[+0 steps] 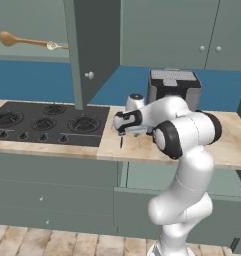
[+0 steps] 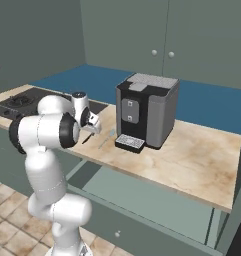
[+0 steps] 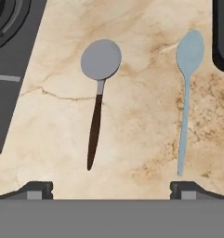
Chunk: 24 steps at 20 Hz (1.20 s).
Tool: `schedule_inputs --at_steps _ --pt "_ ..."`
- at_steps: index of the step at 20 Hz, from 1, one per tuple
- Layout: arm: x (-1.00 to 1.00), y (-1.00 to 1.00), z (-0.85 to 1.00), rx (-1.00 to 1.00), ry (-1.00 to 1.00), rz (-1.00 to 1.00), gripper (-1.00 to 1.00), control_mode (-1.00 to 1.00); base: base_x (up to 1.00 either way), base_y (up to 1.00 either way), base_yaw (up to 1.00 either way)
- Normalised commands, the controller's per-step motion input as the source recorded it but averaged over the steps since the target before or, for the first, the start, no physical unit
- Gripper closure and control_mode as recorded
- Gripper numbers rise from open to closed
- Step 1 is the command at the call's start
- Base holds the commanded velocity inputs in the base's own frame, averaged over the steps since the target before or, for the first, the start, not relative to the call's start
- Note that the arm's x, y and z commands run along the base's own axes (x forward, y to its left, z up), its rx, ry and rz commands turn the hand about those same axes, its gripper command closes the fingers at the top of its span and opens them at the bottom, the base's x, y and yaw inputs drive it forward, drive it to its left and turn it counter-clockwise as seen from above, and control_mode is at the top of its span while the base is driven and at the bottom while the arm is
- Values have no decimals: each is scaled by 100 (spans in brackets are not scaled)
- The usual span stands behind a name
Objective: Organize the utensils by type. Pick up the wooden spoons from the counter and place them in the open cabinet. Then pick up the metallic utensils from the counter and place them in the open drawer.
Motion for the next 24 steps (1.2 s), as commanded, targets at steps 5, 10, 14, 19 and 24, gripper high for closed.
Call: schedule_inputs --at_steps 5,10,14,19,24 --pt "36 0 -30 -1 1 -4 -100 -100 0 0 0" --pt "30 4 -26 -2 0 -3 -100 -100 0 0 0" --pt "31 5 -19 -4 0 -1 -100 -100 0 0 0" --pt "25 0 -17 -4 4 0 -100 -100 0 0 0" --pt "10 2 -28 -2 3 0 -100 -100 0 0 0"
